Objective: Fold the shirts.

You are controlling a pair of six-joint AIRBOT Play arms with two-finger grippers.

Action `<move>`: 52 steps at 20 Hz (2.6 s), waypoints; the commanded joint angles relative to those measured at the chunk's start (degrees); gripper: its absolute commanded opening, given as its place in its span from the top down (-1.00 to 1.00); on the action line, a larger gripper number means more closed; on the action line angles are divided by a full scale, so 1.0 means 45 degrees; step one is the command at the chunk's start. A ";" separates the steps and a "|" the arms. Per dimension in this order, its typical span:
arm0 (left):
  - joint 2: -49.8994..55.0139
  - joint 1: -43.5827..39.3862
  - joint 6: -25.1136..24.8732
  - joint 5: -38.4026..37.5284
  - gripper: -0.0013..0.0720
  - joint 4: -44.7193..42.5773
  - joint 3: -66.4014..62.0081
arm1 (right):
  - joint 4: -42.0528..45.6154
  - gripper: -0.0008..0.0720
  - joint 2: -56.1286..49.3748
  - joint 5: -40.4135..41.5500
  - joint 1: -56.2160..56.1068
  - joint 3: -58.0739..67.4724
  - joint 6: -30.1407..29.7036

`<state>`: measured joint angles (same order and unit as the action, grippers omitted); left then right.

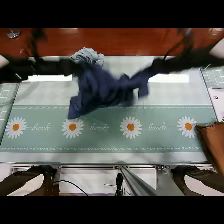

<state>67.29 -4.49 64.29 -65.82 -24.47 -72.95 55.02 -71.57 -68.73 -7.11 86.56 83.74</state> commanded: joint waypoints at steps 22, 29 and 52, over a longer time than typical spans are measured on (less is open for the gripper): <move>-0.3415 -0.0039 0.3449 -0.6028 0.90 -0.3347 -0.5537 | -0.0928 0.92 0.5610 -0.4527 0.0049 0.2705 -0.0355; -0.2118 -0.0039 0.2361 -0.0146 0.90 -0.4240 0.2438 | -0.0325 0.92 0.2341 -0.0937 0.0049 -0.1904 -0.1103; 0.0291 0.5100 0.3832 -0.2200 -0.95 -0.8786 0.4886 | 0.1831 -0.75 0.0986 -0.0597 0.8349 -0.6266 -0.1423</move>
<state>73.47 13.23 81.28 -73.97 -61.10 -58.89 58.15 -74.91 -71.83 23.75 68.14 77.58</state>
